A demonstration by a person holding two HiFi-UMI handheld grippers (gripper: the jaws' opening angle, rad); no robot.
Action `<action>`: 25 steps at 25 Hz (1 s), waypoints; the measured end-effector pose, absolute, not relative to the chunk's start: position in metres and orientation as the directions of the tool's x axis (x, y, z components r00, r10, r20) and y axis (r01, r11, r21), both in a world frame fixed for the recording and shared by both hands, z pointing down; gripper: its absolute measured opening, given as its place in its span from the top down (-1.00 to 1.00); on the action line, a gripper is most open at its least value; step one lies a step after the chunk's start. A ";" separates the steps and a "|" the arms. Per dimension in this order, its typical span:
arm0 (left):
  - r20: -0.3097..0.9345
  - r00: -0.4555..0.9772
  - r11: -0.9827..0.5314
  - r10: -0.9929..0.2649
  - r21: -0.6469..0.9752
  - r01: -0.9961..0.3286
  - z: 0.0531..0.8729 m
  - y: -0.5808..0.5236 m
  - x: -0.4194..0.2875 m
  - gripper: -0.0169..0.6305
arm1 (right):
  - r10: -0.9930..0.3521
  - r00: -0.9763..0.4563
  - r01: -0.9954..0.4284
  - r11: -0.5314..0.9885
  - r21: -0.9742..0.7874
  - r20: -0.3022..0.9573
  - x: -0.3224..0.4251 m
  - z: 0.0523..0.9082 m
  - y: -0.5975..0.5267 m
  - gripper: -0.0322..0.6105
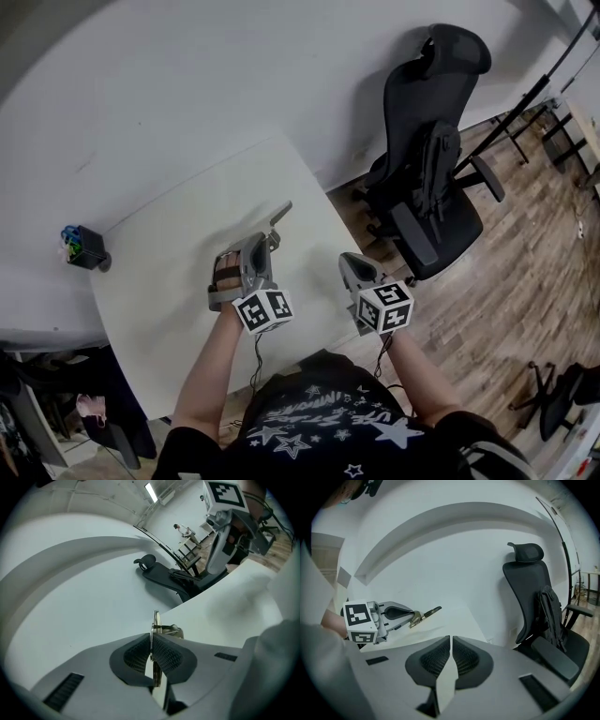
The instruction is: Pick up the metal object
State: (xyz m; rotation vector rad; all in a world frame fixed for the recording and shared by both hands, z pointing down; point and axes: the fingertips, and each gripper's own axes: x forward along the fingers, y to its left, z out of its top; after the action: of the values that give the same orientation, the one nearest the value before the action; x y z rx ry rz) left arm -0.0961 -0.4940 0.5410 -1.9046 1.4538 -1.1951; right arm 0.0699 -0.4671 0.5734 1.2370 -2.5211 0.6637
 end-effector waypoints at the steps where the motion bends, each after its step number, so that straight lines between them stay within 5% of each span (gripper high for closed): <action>1: 0.359 0.068 -0.336 -0.931 -0.768 -0.545 0.536 -0.486 -0.098 0.86 | -0.685 -0.602 -0.798 0.530 -0.287 0.410 0.069 0.570 -0.461 0.75; 25: 0.387 0.071 -0.246 -0.919 -0.425 -0.871 0.514 -0.249 -0.188 0.86 | -0.773 -0.534 -0.845 0.472 -0.252 0.341 0.028 0.526 -0.274 0.75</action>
State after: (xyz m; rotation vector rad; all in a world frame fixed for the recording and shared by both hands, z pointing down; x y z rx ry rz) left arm -0.1876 -0.2485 0.5145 -2.2380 1.8775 -0.9147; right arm 0.0284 -0.2742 0.5261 1.4096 -2.5370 0.5884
